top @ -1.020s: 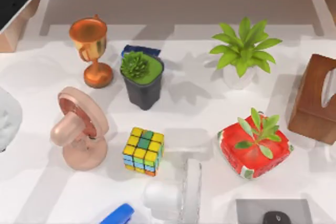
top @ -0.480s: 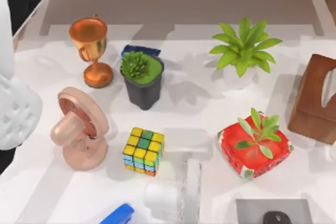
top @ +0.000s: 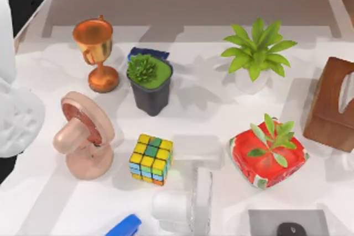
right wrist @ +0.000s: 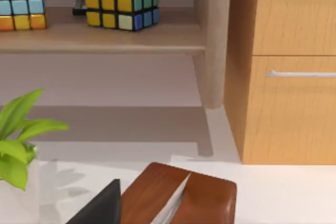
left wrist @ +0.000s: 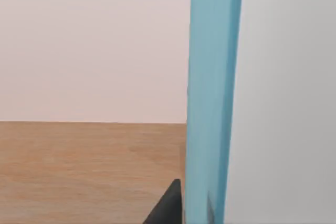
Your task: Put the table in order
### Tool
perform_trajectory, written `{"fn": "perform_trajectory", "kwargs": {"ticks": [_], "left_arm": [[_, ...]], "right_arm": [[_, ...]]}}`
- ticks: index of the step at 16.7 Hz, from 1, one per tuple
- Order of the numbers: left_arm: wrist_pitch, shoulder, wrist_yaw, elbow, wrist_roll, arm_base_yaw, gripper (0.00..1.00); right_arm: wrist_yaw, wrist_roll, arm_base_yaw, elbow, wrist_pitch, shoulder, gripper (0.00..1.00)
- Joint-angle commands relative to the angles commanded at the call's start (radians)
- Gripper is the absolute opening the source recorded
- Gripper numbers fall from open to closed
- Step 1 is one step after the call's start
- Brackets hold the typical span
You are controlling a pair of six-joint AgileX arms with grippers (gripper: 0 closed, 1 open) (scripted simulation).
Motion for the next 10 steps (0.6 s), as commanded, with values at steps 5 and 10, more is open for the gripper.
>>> {"fn": "perform_trajectory", "kwargs": {"ticks": [5, 10], "left_arm": [[0.000, 0.000, 0.000, 0.000, 0.000, 0.000, 0.10], [0.000, 0.000, 0.000, 0.000, 0.000, 0.000, 0.00]], "right_arm": [[0.000, 0.000, 0.000, 0.000, 0.000, 0.000, 1.00], [0.000, 0.000, 0.000, 0.000, 0.000, 0.000, 1.00]]}}
